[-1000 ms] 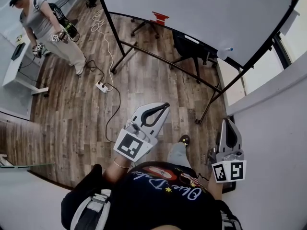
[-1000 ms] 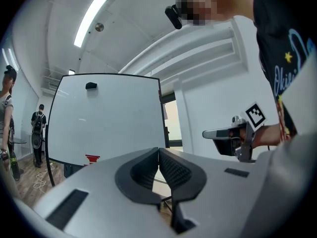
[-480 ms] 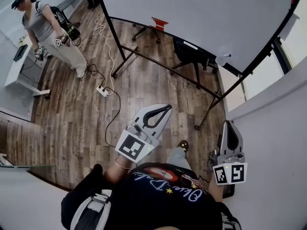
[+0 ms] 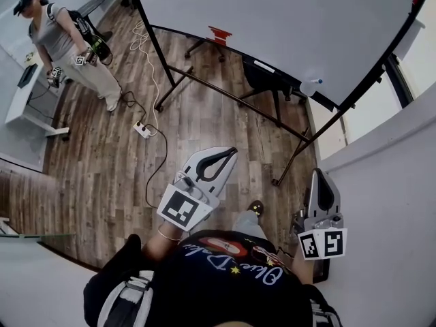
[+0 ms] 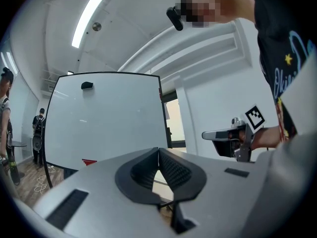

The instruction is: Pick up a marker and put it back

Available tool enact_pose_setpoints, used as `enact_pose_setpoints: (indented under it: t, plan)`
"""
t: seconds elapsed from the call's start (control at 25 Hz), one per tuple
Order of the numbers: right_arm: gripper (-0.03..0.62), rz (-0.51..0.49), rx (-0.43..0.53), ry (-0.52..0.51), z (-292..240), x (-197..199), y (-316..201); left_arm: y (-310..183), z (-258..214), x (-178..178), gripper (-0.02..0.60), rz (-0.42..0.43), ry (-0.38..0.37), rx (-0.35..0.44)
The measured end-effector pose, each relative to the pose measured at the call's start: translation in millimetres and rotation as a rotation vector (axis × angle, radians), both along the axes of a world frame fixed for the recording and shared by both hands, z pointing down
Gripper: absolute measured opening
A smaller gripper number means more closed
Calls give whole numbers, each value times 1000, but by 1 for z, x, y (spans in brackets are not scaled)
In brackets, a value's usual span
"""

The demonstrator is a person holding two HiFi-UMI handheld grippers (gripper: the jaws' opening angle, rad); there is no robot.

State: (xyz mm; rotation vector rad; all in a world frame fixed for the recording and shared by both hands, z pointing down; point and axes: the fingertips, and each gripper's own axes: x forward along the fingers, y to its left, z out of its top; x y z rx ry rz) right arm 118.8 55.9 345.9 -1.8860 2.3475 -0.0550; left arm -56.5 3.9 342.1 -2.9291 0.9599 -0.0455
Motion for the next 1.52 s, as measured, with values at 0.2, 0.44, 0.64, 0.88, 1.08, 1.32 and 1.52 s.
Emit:
enact_pose_setpoints:
  t: [0.2,0.44,0.64,0.88,1.08,1.32,1.52]
  plan:
    - [0,2,-4,-14,5,13,-8,-9,0,9,3,-11,-13,0]
    - [0,2,-4,-8,10,36,-25,-26,0,31,3,-16,-19,17]
    - [0,-16,-4,-12,12,50,-40,-38,-1,47,3,-27,-12,10]
    - [0,-33,2,-8,14,67,-54,-50,0,64,3,-43,-16,15]
    - [1,-45,8,-3,12,81,-60,-56,-1,78,3,-59,-15,21]
    - [2,-55,4,11,16,99,-68,-64,-1,98,3,-65,-9,43]
    - [2,-57,-1,23,20,111,-77,-70,-2,105,3,-77,-7,49]
